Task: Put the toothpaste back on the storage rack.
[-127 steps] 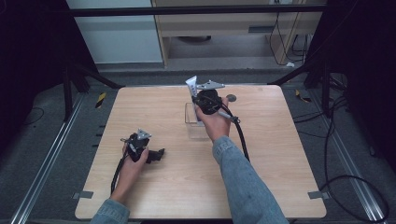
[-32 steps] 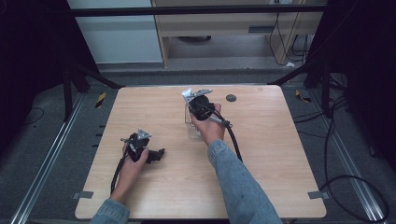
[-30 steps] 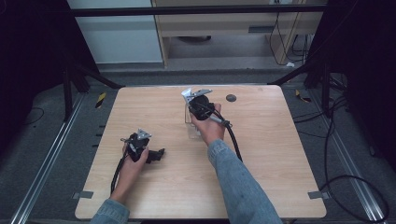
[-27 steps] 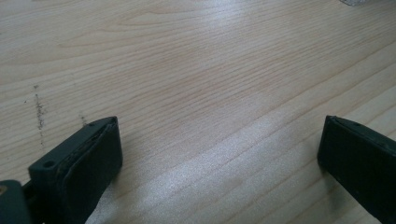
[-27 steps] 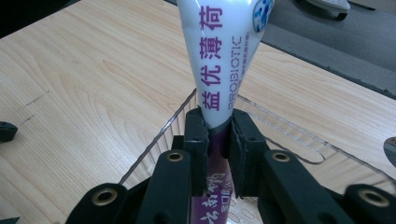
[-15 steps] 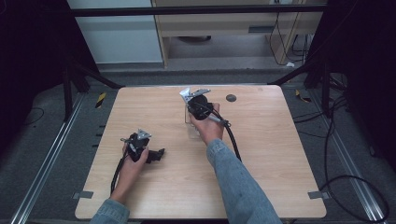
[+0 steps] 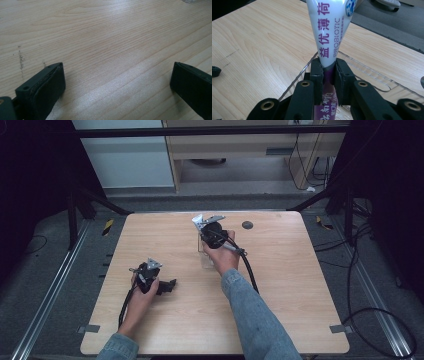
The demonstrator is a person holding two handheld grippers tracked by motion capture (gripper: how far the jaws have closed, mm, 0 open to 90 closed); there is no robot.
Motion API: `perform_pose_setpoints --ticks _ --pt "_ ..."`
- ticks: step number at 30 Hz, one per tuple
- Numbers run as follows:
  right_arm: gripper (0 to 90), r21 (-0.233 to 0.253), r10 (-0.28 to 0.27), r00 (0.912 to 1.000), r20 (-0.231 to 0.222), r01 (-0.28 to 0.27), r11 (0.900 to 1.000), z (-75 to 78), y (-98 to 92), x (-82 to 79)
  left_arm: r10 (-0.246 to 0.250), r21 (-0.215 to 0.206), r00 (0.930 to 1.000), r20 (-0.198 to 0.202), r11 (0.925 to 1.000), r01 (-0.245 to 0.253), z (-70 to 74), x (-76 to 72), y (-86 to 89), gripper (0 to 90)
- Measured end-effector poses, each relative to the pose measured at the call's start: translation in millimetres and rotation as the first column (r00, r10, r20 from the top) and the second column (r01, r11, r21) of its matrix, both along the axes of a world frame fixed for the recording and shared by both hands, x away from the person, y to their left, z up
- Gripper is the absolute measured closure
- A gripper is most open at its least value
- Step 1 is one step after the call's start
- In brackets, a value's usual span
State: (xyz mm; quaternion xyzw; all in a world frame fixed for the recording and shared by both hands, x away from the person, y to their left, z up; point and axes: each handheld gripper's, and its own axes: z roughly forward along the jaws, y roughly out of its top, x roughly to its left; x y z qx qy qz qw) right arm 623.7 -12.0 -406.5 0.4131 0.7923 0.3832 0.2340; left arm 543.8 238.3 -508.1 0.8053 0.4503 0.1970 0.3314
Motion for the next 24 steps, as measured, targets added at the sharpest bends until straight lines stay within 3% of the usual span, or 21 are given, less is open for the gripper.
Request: perform_pose_setpoints --ticks 24 --pt "73.6 0.025 0.006 1.0 -0.002 -0.006 1.0 -0.3 -0.7 -2.8 0.0 0.0 1.0 0.0 1.0 0.0 0.0 0.0 0.0 0.0"
